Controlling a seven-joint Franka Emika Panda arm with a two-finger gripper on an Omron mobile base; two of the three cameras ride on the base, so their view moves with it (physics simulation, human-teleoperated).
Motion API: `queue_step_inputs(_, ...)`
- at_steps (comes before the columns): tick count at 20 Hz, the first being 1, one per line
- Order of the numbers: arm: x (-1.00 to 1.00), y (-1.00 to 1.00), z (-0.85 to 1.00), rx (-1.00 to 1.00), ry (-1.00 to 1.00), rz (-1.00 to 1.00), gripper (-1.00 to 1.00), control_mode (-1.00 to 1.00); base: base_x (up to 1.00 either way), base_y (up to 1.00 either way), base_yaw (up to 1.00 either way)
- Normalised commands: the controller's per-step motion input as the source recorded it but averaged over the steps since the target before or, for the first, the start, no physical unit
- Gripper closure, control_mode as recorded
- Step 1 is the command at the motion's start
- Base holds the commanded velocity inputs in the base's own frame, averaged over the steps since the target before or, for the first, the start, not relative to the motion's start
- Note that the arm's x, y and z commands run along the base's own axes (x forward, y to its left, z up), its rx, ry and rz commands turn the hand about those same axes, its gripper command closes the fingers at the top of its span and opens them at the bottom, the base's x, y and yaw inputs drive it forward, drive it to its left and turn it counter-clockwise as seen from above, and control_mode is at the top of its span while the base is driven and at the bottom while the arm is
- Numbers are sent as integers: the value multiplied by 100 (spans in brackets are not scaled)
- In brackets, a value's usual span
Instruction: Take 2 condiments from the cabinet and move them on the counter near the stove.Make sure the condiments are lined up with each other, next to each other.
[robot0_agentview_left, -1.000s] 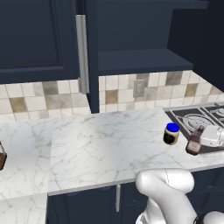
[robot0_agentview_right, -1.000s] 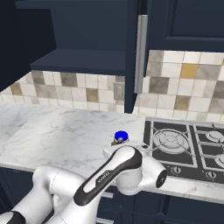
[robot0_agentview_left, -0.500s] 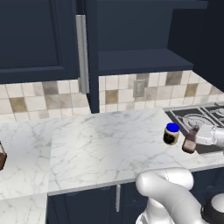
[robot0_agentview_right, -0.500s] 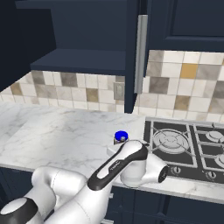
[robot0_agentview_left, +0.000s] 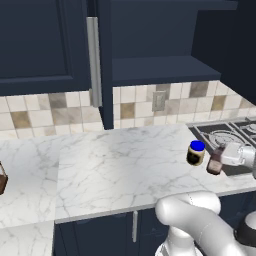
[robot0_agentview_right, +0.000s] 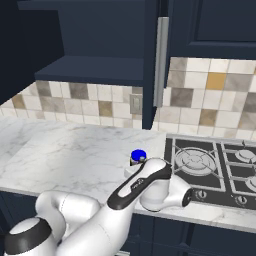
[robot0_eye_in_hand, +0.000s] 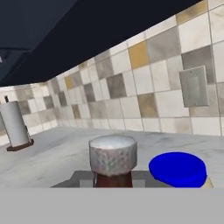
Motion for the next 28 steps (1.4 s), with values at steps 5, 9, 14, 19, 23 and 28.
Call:
queue_step_inputs(5,22,0,-24,-7,0,-2,100,-100,0,0,0)
queue_step_inputs(9,19,0,-21,-10,0,-2,100,-100,0,0,0)
queue_step_inputs(14,19,0,-12,-2,0,-1,100,-100,0,0,0)
queue_step_inputs(19,23,0,-11,0,0,0,100,-100,0,0,0)
queue_step_inputs(23,23,0,-15,-1,0,0,100,-100,0,0,0)
queue_step_inputs(28,23,-1,-12,0,0,0,100,-100,0,0,0)
